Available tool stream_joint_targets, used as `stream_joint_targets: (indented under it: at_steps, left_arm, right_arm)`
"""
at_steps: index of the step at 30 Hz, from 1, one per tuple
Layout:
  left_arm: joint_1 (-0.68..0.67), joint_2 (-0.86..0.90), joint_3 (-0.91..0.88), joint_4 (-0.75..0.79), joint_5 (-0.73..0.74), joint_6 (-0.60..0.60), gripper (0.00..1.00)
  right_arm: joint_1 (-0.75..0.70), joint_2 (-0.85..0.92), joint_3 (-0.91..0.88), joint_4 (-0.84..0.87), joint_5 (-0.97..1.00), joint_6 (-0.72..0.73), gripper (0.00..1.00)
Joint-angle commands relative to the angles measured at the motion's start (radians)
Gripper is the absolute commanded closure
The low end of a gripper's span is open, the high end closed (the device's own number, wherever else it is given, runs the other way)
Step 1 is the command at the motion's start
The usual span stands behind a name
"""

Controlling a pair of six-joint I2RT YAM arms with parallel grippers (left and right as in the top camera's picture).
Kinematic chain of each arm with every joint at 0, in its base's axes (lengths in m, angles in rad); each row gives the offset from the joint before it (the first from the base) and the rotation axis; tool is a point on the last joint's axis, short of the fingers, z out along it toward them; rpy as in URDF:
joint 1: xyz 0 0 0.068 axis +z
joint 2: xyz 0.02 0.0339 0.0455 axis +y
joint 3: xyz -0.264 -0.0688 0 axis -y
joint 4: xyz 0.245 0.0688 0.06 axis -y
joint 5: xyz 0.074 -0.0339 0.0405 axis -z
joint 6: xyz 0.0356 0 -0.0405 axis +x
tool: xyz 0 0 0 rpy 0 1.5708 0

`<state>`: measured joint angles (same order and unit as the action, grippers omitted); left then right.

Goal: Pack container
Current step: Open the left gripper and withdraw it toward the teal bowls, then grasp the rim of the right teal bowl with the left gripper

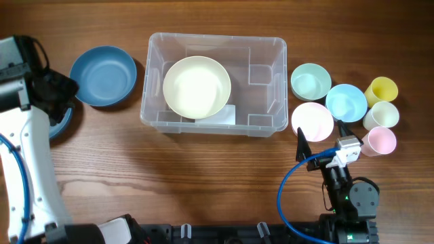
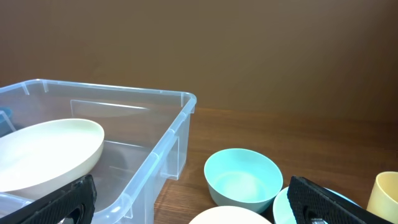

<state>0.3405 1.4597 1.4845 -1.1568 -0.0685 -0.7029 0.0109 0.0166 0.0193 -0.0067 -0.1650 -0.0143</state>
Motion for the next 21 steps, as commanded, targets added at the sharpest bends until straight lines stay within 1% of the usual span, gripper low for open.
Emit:
stream_joint_targets:
  at_steps: [1,9,13,21]
  left_arm:
    - [0.032,0.079,-0.053,0.054,0.103,-0.069,0.51]
    - [0.023,0.238,-0.077,0.191,0.118,-0.074,0.54]
    - [0.023,0.31,-0.077,0.212,0.117,-0.146,0.54]
    - [0.021,0.443,-0.077,0.28,0.126,-0.147,0.53]
  right_arm:
    - [0.005,0.0,-0.005,0.003,-0.016,-0.011,0.0]
    - [0.005,0.0,-0.005,0.003,-0.016,-0.011,0.0]
    - [0.005,0.0,-0.005,0.003,-0.016,-0.011,0.0]
    - [0.005,0.0,-0.005,0.003,-0.016,-0.011,0.0]
